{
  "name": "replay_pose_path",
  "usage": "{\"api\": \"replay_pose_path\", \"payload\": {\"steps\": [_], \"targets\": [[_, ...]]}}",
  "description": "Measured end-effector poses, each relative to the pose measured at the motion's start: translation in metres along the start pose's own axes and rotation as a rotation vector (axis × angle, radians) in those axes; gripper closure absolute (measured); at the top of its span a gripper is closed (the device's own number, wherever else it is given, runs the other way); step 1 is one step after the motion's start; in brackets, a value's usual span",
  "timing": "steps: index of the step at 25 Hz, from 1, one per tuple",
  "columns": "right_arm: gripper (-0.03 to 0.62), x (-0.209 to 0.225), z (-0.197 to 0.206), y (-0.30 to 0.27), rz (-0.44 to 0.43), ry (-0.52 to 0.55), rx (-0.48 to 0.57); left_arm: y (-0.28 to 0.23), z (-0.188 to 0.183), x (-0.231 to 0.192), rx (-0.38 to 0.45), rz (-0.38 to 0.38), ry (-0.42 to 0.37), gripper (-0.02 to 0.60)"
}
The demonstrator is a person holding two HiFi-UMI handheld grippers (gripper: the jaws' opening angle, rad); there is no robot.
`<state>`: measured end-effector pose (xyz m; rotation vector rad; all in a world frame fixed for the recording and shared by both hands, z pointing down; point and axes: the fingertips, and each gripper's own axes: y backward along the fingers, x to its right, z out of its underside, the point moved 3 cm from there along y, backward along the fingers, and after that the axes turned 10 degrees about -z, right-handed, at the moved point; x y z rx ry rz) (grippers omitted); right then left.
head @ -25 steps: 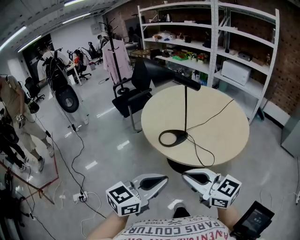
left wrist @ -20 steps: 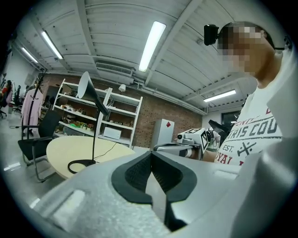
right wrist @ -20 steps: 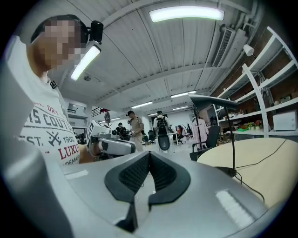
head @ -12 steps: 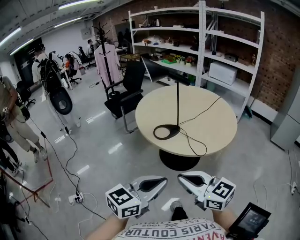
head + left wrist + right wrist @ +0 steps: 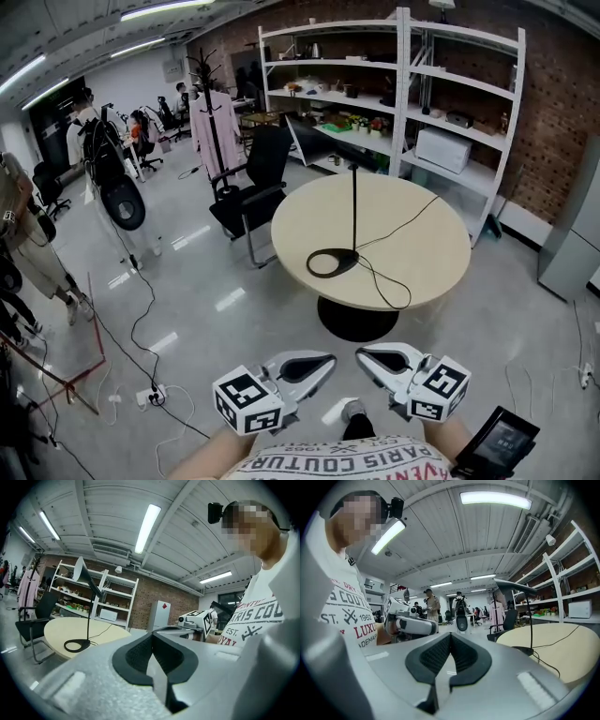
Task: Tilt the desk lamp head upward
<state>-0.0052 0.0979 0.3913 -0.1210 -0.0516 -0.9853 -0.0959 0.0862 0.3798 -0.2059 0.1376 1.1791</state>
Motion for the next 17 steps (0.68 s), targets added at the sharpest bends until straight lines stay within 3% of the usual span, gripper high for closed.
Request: {"api": "replay_pose_path", "payload": {"steps": [17], "targets": [[0.588,0.0037,0.0038,0.0059,0.026,-0.028,0.018,-0.0018,0.0000,-0.0058,0.018,-0.010,0.044,0.581]]}}
